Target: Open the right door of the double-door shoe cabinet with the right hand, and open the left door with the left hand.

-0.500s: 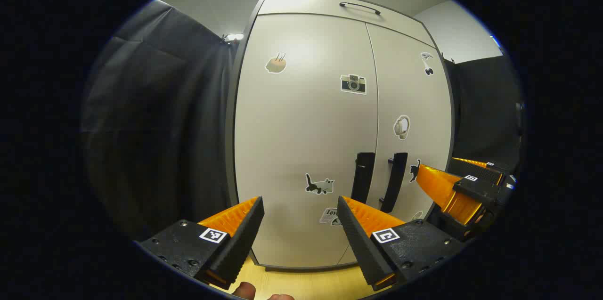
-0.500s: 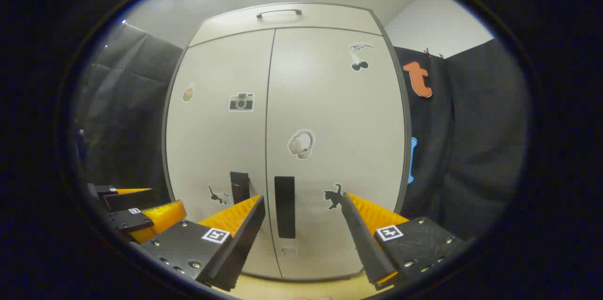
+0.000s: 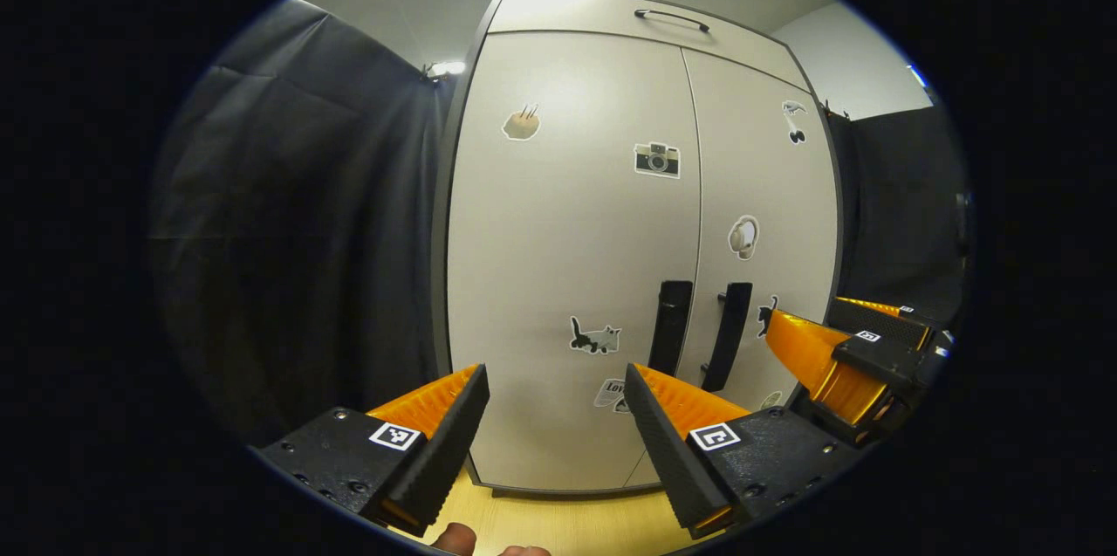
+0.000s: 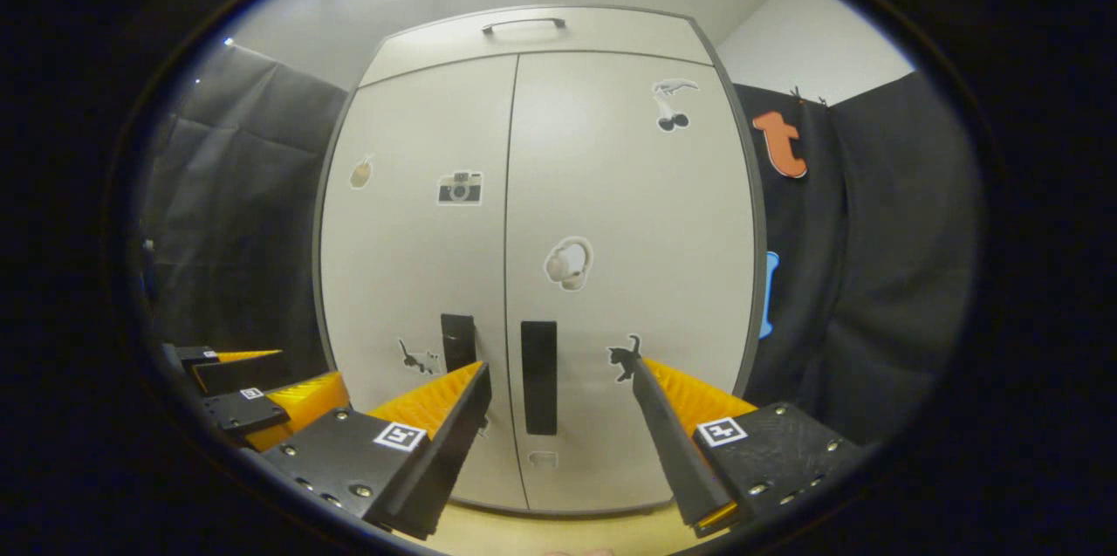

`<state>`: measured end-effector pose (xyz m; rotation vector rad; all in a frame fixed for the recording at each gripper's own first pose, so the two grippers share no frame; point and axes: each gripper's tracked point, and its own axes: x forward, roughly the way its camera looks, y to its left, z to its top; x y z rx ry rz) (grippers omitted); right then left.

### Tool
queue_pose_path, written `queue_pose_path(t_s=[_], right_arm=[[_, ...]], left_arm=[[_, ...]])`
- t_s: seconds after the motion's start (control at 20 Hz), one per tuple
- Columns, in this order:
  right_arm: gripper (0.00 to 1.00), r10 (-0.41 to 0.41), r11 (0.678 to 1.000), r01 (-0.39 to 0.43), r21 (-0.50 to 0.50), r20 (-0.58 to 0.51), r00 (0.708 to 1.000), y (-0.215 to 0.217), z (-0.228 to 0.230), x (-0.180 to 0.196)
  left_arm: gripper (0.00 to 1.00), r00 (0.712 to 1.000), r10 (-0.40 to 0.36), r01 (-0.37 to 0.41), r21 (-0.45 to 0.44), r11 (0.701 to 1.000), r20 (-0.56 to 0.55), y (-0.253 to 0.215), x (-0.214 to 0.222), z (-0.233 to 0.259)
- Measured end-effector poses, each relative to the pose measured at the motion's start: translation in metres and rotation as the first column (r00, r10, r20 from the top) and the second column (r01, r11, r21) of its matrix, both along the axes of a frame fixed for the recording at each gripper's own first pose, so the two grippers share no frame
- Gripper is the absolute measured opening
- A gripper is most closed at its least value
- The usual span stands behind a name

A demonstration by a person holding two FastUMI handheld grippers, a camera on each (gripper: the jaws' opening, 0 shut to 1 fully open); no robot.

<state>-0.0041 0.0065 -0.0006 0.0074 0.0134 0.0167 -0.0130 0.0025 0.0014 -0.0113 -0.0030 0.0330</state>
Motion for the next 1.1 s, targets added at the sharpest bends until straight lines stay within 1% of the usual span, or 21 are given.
queue_pose_path(t_s=[0.55,0.65,0.75,0.85,0.9,0.95,1.0,1.1], right_arm=[[0.97,-0.014,1.0,0.014,-0.02,-0.007,1.0,0.001,-0.006,0.016],[0.97,-0.011,1.0,0.01,-0.015,-0.024,1.0,0.004,-0.012,0.022],[0.85,-0.015,1.0,0.015,-0.011,-0.044,0.999,0.007,-0.017,0.03],[0.82,-0.033,0.999,0.032,-0.014,-0.05,0.998,0.006,-0.021,0.04],[0.69,-0.027,1.0,0.026,-0.014,-0.051,0.998,0.008,-0.023,0.043],[0.65,-0.027,1.0,0.026,-0.013,-0.056,0.998,0.011,-0.025,0.047],[0.68,-0.02,1.0,0.019,-0.01,-0.062,0.998,0.013,-0.027,0.05],[0.68,-0.019,1.0,0.019,-0.009,-0.072,0.997,0.016,-0.032,0.058]], left_arm=[[0.96,1.0,0.018,-0.018,0.006,1.0,0.001,0.006,0.004,0.001],[0.96,1.0,0.029,-0.029,0.012,0.999,-0.002,0.011,0.005,0.0],[0.96,0.999,0.035,-0.035,0.01,0.999,-0.006,0.015,0.006,0.0],[0.96,0.999,0.033,-0.033,0.0,0.999,-0.006,0.018,0.007,-0.002],[0.96,0.999,0.036,-0.036,-0.006,0.999,-0.006,0.02,0.008,-0.003],[0.96,0.999,0.038,-0.038,-0.01,0.999,-0.007,0.023,0.009,-0.003],[0.96,0.999,0.041,-0.041,-0.011,0.999,-0.006,0.024,0.01,-0.004],[0.96,0.999,0.042,-0.042,-0.011,0.999,-0.006,0.026,0.012,-0.004]])
